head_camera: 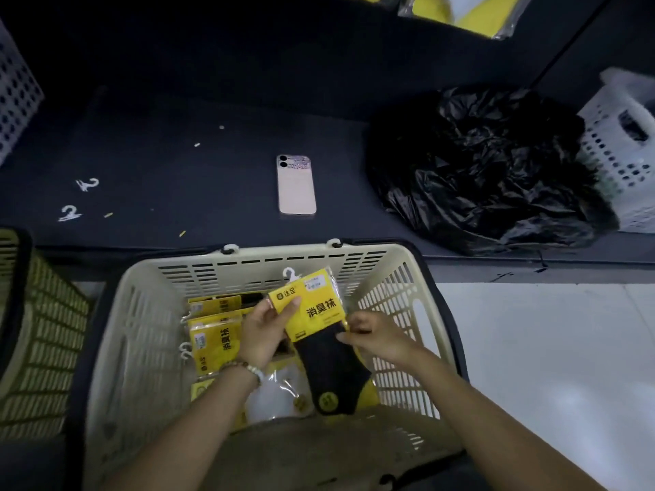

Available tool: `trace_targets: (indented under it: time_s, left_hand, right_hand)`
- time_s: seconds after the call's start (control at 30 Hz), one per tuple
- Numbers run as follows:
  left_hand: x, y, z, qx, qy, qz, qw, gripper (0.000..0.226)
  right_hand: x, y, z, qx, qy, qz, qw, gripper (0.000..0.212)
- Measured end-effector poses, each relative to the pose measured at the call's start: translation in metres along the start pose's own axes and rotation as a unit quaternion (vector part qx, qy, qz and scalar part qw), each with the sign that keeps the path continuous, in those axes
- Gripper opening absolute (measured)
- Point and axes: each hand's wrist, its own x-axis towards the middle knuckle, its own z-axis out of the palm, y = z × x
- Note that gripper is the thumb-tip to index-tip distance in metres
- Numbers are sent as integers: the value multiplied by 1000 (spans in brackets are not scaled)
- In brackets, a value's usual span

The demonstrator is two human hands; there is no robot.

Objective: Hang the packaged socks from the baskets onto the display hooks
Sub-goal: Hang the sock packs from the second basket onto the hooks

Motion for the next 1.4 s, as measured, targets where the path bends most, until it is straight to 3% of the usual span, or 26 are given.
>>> trace_targets:
  time_s: [0.07, 0.23, 0.3, 0.4, 0.53, 0.7, 0.8, 0.93, 1.13, 1.27, 1.4]
  left_hand:
    - [-1, 3, -32, 14, 34, -12, 999, 11]
    - [-5, -15, -111, 91, 67, -105, 988, 37]
    - [-10, -28, -131, 129, 61, -156, 977, 42]
    - [-12, -41, -140, 207, 86, -182, 957, 32]
    - [-9, -51, -138, 250, 82, -171, 949, 16]
    - [-12, -56, -141, 335, 44, -193, 921, 62]
    - [-14, -58, -143, 345, 33, -195, 918, 56]
    - [-18, -56, -141, 334, 44, -167, 926, 41]
    - [-27, -59, -143, 289, 40, -131, 947, 48]
    - [-29, -55, -132, 207, 56, -48, 976, 37]
    - [-13, -45, -119, 203, 87, 34, 975, 39]
  right_hand:
    - [1, 11, 7, -31, -5, 14, 999, 25]
    - [22, 35, 31, 12, 81, 61, 995, 10]
    - [33, 45, 45, -32, 29, 116, 992, 30]
    - [41, 61, 71, -46, -58, 174, 982, 61]
    - [50, 68, 96, -45, 2, 194, 980, 88]
    - [47, 66, 115, -45, 36, 223, 973, 113]
    - [45, 70, 121, 3, 34, 238, 971, 101]
    - [39, 73, 121, 44, 0, 236, 971, 63]
    - [27, 60, 99, 83, -87, 183, 976, 53]
    - [28, 45, 81, 132, -7, 109, 985, 38]
    - [51, 26, 78, 83, 132, 26, 987, 46]
